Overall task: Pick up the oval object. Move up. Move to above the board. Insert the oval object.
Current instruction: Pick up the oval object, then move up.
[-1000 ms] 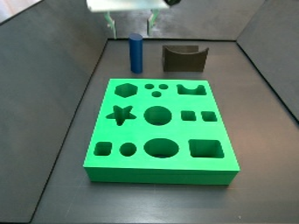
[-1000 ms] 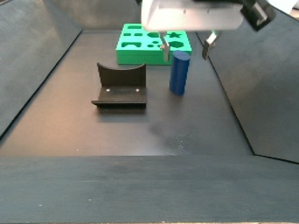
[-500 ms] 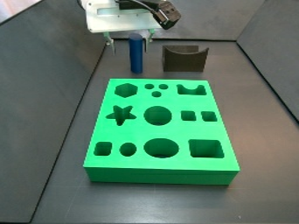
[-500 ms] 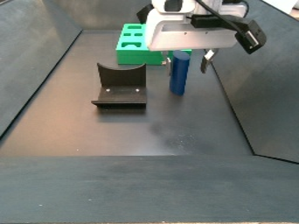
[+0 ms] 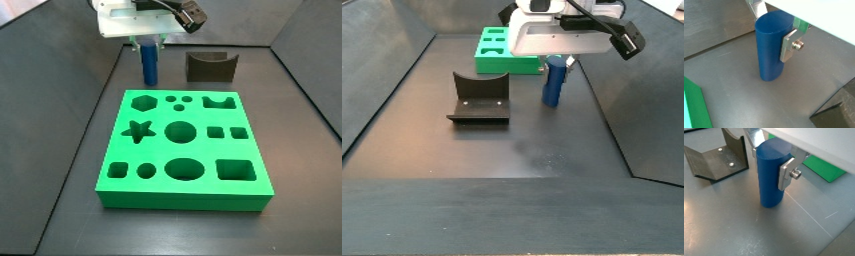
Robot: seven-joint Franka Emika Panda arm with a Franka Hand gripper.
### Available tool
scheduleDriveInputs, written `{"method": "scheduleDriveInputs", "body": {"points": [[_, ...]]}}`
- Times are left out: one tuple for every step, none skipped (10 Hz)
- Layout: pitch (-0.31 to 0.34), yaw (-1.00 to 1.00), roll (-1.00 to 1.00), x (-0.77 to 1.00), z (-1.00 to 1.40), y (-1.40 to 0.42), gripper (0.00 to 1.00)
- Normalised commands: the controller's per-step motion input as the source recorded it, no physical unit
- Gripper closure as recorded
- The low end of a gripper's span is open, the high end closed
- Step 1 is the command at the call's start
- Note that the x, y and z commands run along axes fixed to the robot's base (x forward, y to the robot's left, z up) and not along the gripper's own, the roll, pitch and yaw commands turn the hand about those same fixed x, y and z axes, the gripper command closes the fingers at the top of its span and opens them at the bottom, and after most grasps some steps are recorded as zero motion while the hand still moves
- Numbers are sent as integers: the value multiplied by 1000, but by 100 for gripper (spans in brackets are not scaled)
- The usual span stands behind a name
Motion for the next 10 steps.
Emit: {"method": "scheduleDriveInputs", "body": {"points": [[0, 0, 0, 0, 0, 0, 100], [0, 0, 0, 0, 0, 0, 100], [0, 0, 0, 0, 0, 0, 100], [0, 0, 0, 0, 0, 0, 100], [0, 0, 0, 0, 0, 0, 100], [0, 0, 0, 0, 0, 0, 100], [0, 0, 0, 0, 833, 0, 100], [24, 22, -6, -44, 798, -47, 100], [44, 33, -12, -52, 631, -42, 100], [43, 33, -14, -41, 542, -34, 100]]}}
